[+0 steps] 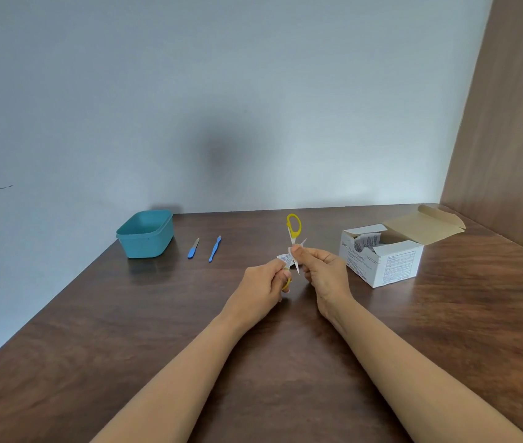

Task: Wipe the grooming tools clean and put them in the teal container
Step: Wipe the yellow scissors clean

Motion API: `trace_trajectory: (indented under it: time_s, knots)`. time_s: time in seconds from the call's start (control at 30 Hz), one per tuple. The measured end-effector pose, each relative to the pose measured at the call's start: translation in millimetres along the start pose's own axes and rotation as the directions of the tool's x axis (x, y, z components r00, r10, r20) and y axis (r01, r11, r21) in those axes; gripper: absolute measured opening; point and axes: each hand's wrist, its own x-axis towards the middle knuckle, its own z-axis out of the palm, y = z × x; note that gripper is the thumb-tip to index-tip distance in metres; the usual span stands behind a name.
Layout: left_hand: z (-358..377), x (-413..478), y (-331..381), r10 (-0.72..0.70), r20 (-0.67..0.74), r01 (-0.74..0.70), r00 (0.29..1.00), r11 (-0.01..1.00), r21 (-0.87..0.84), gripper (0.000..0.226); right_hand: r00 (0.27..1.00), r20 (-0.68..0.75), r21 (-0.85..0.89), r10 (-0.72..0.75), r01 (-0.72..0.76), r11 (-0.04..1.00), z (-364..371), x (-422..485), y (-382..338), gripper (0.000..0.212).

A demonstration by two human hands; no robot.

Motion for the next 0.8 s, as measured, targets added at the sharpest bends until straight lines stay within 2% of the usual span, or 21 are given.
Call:
trace_trajectory:
  time_s: [0.13, 0.27, 0.5, 0.63, 0.8]
  knots:
    - [1.8, 0.4, 0.2, 0.017, 0.007, -0.017, 1.0, 1.0, 0.01, 0.027, 0.997, -0.043, 0.07, -0.057, 0.06, 0.996, 0.7, -0.5, -0.1, 0.028]
    - [2.6, 0.4, 0.9, 0.034, 0.019, -0.035, 0.999, 0.999, 0.04, 0.028, 0.994, -0.086, 0.081, -0.061, 0.068, 0.994, -0.6, 4.1, 2.4, 0.025]
    - [1.8, 0.9, 1.7, 0.049, 0.011, -0.05, 0.999, 0.998, 0.048, 0.028, 0.999, -0.054, 0.243, -0.01, 0.023, 0.97, -1.8, 4.8, -0.8, 0.009]
    - [2.4, 0.5, 1.0, 0.069, 0.006, -0.069, 0.998, 0.997, 0.038, 0.028, 0.998, -0.063, 0.248, 0.031, -0.014, 0.969, -1.7, 6.7, 0.2, 0.016]
    - [6.1, 2.8, 0.4, 0.08, -0.007, -0.08, 0.997, 0.996, 0.051, 0.028, 0.999, -0.041, 0.252, 0.014, -0.004, 0.968, -2.4, 12.2, 5.1, 0.02]
